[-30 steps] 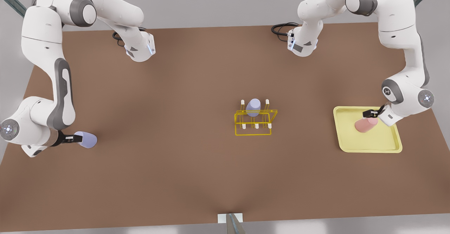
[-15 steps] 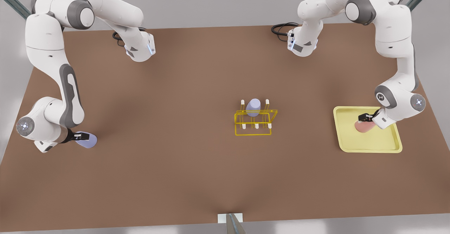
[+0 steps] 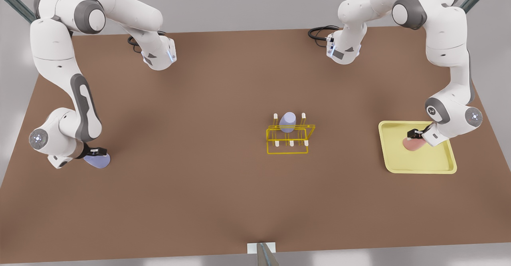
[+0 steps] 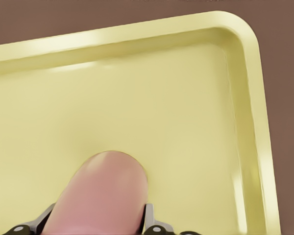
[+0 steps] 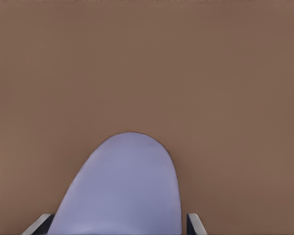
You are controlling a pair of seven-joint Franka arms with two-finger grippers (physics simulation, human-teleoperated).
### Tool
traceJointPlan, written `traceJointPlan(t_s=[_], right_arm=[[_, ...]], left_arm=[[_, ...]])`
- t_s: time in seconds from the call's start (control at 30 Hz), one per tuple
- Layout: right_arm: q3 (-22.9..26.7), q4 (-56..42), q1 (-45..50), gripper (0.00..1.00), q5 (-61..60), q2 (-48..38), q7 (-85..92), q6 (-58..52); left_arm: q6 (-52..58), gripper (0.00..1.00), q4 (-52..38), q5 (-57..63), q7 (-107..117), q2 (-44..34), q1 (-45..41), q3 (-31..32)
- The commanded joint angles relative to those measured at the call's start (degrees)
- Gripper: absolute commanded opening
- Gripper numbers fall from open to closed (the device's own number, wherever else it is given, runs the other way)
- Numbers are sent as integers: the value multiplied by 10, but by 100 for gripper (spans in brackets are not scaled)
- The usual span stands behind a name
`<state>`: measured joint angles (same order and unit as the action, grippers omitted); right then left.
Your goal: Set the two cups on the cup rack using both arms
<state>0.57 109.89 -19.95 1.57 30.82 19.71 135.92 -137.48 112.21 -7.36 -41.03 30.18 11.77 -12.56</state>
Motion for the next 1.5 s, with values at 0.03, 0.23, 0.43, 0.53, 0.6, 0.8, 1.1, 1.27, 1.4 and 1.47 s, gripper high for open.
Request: traceJointPlan(t_s=[0.03, 0.23, 0.43, 0.53, 0.6, 0.8, 1.1, 1.27, 1.4, 1.47], right_arm=[[-2, 2, 1, 100, -7, 0, 16, 33], [-1, 8, -2, 100, -10, 5, 23, 32], [-1, 8, -2, 100, -10, 2, 23, 31], [-1, 7, -2, 100, -10, 0, 23, 30], [-1, 5, -2, 100, -10, 2, 23, 30], [-2, 5, 0, 96, -10, 1, 23, 28], [-7, 1, 3, 85, -10, -2, 23, 10], [-66, -20, 3, 85, -20, -24, 17, -44], [-147, -27, 4, 85, -61, -34, 4, -51], [-200, -31, 4, 85, -68, -40, -51, -61]], left_arm=[[19, 81, -1, -4, -17, -6, 0, 0], [25, 84, -6, -3, -13, -6, -1, 1], [25, 87, -7, -3, -13, -6, -1, 0], [26, 87, -7, -3, -5, -11, -2, 0], [34, 87, -7, -3, -1, -17, -2, 0], [77, 87, -7, -3, 25, -42, -7, 0], [212, 87, -104, -5, 197, -63, -28, 70], [230, 87, -150, -2, 477, -59, -32, 233], [228, 87, -185, 2, 655, -41, -90, 285], [230, 87, -197, 3, 727, -35, -138, 286]])
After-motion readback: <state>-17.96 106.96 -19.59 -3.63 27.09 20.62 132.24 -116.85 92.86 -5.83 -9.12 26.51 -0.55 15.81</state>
